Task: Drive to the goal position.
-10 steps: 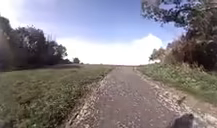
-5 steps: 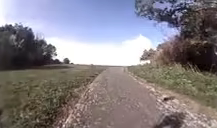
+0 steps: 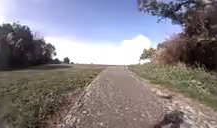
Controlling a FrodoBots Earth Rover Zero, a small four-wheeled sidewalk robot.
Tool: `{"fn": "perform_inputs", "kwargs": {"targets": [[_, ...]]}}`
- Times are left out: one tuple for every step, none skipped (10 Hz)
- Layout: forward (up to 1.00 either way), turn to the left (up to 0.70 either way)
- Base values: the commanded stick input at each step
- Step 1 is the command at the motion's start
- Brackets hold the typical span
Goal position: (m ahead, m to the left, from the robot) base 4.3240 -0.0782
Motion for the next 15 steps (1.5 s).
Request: {"fn": "perform_inputs", "kwargs": {"targets": [[0.7, 0.0], [0.7, 0.0], [0.7, 0.0], [0.7, 0.0], [0.7, 0.0], [0.7, 0.0], [0.7, 0.0], [0.7, 0.0], [0.7, 0.0], [0.7, 0.0], [0.7, 0.0], [0.7, 0.0], [0.7, 0.0], [0.7, 0.0], [0.7, 0.0]]}}
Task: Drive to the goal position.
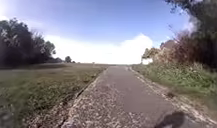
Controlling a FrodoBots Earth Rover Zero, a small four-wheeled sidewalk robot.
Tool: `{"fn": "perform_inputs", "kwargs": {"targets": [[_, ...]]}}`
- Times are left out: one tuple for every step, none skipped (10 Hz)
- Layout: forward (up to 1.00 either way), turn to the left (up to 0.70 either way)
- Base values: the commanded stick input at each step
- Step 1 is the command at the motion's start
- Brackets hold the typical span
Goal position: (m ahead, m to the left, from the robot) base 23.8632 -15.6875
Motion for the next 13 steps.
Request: {"fn": "perform_inputs", "kwargs": {"targets": [[0.7, 0.0], [0.7, 0.0], [0.7, 0.0], [0.7, 0.0], [0.7, 0.0], [0.7, 0.0], [0.7, 0.0], [0.7, 0.0], [0.7, 0.0], [0.7, 0.0], [0.7, 0.0], [0.7, -0.02], [0.7, -0.08]]}}
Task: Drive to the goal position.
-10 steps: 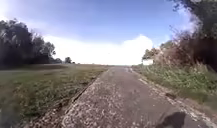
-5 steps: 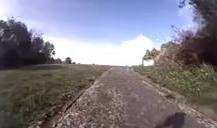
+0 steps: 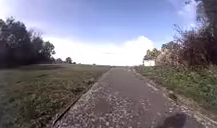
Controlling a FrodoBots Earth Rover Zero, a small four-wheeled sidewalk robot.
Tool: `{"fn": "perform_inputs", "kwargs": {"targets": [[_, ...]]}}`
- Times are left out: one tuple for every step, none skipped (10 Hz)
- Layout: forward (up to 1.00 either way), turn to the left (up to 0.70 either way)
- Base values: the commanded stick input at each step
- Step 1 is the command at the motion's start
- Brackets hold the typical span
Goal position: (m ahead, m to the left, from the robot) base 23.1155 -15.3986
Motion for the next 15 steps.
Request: {"fn": "perform_inputs", "kwargs": {"targets": [[0.7, -0.2], [0.7, -0.27], [0.7, -0.2], [0.7, -0.05], [0.7, 0.0], [0.7, 0.0], [0.7, 0.0], [0.7, 0.0], [0.7, 0.0], [0.7, 0.0], [0.7, 0.0], [0.7, 0.0], [0.7, 0.0], [0.7, 0.0], [0.7, 0.0]]}}
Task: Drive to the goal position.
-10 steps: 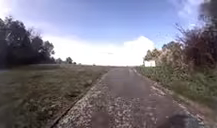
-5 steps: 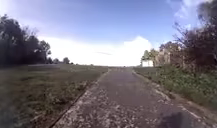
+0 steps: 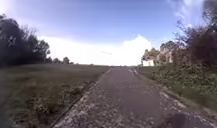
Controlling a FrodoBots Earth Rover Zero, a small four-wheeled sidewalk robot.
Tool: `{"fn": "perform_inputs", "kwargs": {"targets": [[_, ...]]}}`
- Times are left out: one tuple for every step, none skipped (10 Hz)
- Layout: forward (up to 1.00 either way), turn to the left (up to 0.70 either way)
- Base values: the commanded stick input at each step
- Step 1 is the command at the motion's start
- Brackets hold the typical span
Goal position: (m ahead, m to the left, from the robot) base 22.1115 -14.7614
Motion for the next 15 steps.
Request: {"fn": "perform_inputs", "kwargs": {"targets": [[0.7, 0.0], [0.7, 0.0], [0.7, 0.0], [0.7, 0.0], [0.7, 0.0], [0.7, 0.0], [0.7, -0.01], [0.7, -0.16], [0.7, -0.26], [0.7, -0.27], [0.7, -0.28], [0.7, -0.28], [0.7, 0.0], [0.7, 0.0], [0.7, 0.0]]}}
